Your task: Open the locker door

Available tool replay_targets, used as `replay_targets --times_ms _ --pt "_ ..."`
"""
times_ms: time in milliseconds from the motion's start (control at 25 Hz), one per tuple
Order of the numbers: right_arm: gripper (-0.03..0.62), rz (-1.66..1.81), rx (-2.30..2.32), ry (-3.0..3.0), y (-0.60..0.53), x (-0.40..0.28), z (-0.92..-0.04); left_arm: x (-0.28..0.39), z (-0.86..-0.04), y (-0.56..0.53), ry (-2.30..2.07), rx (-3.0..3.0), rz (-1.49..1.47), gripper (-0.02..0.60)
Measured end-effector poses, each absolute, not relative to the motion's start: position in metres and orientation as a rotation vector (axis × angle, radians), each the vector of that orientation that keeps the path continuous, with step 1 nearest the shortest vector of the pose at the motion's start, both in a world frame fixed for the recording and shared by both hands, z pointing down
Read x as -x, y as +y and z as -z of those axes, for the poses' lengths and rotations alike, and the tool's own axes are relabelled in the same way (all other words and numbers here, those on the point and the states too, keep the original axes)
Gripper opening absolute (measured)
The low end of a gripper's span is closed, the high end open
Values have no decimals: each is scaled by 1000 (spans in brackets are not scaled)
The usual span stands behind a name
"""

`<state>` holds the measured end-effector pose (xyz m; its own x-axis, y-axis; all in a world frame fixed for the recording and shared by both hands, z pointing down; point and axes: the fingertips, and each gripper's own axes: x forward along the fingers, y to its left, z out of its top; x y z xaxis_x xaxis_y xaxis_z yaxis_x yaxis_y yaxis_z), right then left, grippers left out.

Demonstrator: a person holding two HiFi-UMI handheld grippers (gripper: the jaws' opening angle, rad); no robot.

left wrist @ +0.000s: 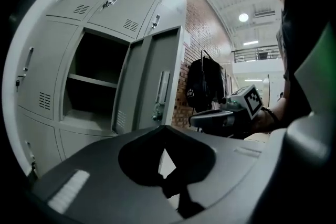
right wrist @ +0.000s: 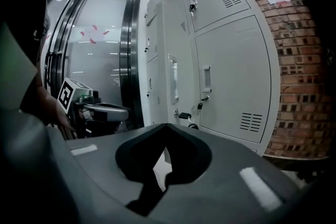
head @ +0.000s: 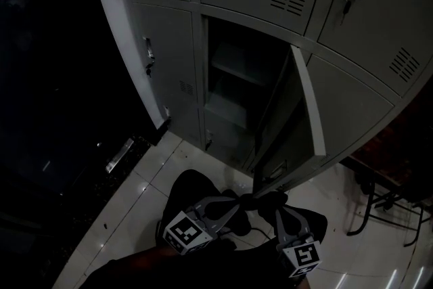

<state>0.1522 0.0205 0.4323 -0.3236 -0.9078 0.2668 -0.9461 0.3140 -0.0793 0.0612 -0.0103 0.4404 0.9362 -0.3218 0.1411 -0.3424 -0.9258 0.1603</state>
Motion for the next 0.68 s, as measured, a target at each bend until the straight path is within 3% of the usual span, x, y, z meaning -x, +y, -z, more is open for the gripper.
replay_targets --times_ms 680 --pt "2 -342 -1688 -2412 21 -150 -435 -63 -441 -8 -482 -2907 -147 11"
